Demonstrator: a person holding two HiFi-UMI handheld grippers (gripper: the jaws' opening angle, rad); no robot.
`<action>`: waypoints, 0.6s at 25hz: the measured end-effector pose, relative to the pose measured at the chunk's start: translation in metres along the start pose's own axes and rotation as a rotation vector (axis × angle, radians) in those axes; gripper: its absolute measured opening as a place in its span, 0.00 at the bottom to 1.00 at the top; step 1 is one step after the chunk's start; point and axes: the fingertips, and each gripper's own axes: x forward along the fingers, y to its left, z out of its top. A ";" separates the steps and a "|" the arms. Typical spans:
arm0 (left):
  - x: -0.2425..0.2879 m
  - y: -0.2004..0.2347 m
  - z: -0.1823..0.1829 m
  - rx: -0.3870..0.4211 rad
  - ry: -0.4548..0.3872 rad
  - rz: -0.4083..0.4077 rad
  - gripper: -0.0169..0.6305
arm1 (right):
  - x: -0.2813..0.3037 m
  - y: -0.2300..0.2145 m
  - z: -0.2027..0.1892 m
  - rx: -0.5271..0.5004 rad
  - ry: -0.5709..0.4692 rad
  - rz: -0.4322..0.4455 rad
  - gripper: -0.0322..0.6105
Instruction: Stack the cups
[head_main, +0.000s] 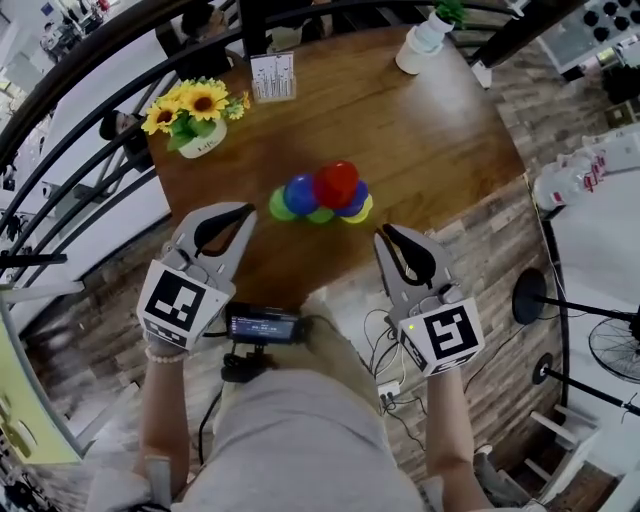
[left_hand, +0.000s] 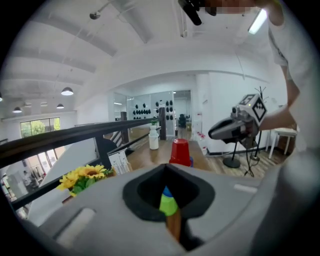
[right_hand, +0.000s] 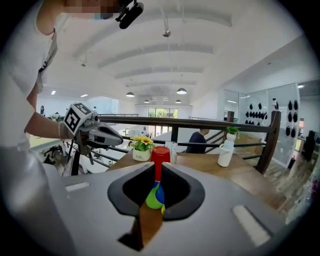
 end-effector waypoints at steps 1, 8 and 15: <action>-0.002 0.000 0.000 0.000 0.001 0.000 0.02 | -0.002 0.002 -0.001 0.005 0.002 -0.010 0.10; -0.013 0.000 -0.008 -0.033 0.021 0.020 0.02 | -0.006 0.018 -0.010 0.095 -0.015 -0.041 0.06; -0.020 0.007 -0.010 -0.048 0.010 0.057 0.02 | 0.001 0.024 -0.013 0.139 -0.024 -0.045 0.05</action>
